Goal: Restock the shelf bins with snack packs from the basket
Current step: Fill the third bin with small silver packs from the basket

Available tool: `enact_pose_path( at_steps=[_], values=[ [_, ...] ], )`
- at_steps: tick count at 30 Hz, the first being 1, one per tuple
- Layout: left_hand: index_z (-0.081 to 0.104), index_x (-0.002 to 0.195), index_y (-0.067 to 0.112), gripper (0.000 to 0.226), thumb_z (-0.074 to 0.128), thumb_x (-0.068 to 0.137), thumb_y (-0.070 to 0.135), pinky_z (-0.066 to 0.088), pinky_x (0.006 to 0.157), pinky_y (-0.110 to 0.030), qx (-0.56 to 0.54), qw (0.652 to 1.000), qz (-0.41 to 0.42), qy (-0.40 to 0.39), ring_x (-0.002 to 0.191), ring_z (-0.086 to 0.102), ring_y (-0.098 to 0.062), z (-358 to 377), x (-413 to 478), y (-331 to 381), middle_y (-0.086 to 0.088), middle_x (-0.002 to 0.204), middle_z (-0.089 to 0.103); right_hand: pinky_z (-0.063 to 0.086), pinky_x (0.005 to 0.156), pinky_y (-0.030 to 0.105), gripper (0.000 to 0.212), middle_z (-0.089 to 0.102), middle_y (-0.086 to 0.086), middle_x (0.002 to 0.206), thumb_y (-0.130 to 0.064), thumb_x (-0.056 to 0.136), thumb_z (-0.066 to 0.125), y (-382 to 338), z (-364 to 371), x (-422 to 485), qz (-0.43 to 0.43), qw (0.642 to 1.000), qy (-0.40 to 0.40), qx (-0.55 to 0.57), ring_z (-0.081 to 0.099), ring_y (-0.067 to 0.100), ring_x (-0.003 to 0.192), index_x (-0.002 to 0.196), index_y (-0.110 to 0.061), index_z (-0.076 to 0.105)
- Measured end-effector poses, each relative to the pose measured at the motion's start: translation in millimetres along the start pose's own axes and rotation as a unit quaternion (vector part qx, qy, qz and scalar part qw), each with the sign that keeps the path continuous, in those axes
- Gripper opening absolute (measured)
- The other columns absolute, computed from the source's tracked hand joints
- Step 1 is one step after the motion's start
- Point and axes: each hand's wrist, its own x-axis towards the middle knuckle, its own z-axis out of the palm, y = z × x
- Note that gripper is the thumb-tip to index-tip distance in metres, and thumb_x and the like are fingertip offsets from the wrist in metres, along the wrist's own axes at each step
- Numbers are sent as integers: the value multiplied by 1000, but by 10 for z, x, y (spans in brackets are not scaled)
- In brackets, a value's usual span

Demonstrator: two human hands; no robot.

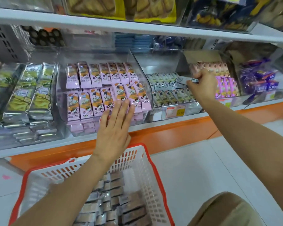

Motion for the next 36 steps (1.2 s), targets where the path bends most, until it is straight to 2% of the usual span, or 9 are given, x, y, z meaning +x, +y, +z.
enact_pose_path(
  at_steps=[2,5,11,18,22,25,29,33,36],
  values=[
    [11,157,5,83,50,85,21,9,118,-48,15,1000,2,7,152,9,-32,41,9,3,-15,165,7,41,75,34,21,56,15,113,-17,83,70,-15,153,173,-10,1000,1,-27,55,30,96,97,-7,57],
    [10,157,6,85,51,85,23,5,119,-47,24,999,5,22,152,6,-31,84,19,-1,-14,165,3,43,83,39,22,53,17,119,-16,85,70,-38,395,351,-21,997,-3,-80,53,36,107,101,-8,56],
    [12,157,6,96,65,78,17,9,118,-47,7,999,2,36,151,12,-31,98,25,2,-13,164,6,51,78,49,25,47,21,125,-16,88,68,26,645,493,-39,971,-63,-227,55,43,104,110,-10,57],
    [12,157,6,97,66,78,18,9,118,-47,13,1000,0,19,151,8,-30,69,23,-1,-12,164,3,48,94,52,37,41,22,136,-20,91,63,46,641,500,-51,958,-106,-261,43,42,123,126,-12,60],
    [13,157,5,97,66,77,18,5,120,-48,19,1000,0,0,151,8,-32,23,19,-1,-13,165,0,51,87,49,38,48,22,130,-18,91,62,-54,474,261,-108,977,-87,-162,49,40,117,128,-8,59],
    [12,157,5,97,65,77,18,0,123,-49,9,1000,-7,-3,152,4,-31,-32,7,26,-13,164,-1,52,75,40,29,56,12,110,-16,90,60,-213,295,-37,-167,983,-62,-44,60,28,85,118,-11,64],
    [9,157,5,91,56,81,16,-5,123,-49,-18,1000,15,1,152,-5,-30,-25,-196,58,-13,165,-3,44,63,28,11,56,-3,82,-11,85,59,-483,44,-711,-196,974,-44,104,50,9,60,94,-13,64],
    [22,154,2,91,65,77,25,2,123,-50,-26,994,62,-85,152,2,-32,53,-739,3,-15,163,9,40,58,15,6,58,-9,71,-6,88,60,-590,-10,-1634,-157,955,-123,219,52,6,61,88,-13,61],
    [29,152,0,101,79,70,31,9,122,-51,-17,977,65,-202,150,16,-35,169,-1108,-133,-19,161,22,43,58,17,4,58,-11,71,-12,87,62,-554,219,-2214,-170,938,-227,197,54,6,62,88,-16,62]
  ],
)
